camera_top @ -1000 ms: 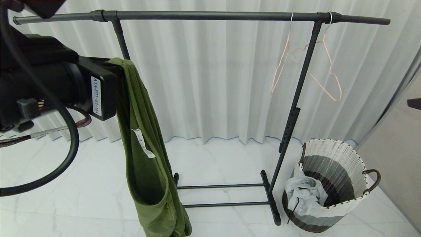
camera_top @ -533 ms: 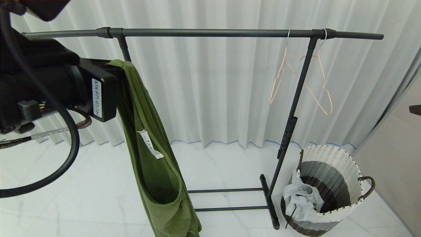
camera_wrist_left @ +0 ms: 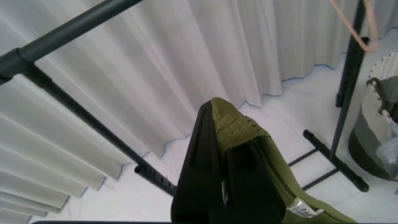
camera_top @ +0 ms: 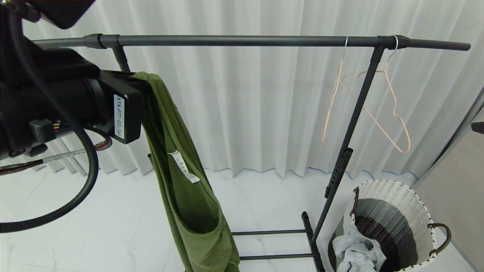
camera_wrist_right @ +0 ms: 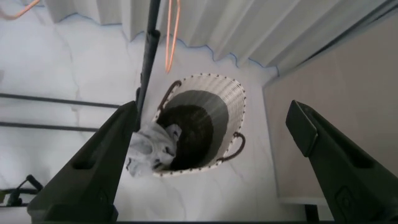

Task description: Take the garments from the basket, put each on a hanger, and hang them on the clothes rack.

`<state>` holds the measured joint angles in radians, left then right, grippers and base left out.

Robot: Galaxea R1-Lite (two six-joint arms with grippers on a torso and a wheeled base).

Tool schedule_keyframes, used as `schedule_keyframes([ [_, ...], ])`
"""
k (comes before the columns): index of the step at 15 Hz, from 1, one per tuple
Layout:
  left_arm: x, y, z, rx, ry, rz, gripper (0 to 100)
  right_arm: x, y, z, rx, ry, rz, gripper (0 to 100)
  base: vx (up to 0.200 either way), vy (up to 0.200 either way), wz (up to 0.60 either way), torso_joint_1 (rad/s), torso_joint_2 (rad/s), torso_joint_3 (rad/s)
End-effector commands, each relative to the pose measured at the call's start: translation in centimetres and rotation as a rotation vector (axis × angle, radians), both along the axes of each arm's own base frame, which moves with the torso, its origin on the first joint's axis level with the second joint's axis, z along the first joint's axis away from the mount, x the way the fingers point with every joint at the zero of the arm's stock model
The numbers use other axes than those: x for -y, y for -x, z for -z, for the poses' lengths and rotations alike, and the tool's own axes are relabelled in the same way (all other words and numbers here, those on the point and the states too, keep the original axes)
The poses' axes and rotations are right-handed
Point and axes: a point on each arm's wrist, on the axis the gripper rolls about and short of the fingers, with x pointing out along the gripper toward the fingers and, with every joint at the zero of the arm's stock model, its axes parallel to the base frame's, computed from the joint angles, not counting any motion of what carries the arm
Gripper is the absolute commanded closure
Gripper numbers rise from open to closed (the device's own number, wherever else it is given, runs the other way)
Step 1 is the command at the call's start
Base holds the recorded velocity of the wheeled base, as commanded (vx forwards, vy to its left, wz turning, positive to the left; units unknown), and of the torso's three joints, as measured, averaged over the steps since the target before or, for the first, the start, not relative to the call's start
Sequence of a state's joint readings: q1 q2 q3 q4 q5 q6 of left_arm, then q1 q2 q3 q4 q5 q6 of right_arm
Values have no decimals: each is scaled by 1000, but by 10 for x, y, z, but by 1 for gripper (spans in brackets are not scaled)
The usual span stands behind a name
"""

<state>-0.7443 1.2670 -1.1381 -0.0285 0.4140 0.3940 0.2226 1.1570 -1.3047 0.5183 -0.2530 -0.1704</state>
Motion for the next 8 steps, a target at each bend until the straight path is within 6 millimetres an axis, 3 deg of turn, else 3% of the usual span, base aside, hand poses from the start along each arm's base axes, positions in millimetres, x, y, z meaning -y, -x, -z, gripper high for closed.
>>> schedule_keyframes([
  [1, 1, -1, 1, -3, -3, 0, 100, 0, -1, 2, -8, 1, 3, 0, 200, 0, 0, 7, 2, -12],
  [8, 3, -3, 3, -10, -8, 1, 100, 8, -11, 20, -88, -34, -8, 0, 200, 0, 0, 2, 1, 4],
])
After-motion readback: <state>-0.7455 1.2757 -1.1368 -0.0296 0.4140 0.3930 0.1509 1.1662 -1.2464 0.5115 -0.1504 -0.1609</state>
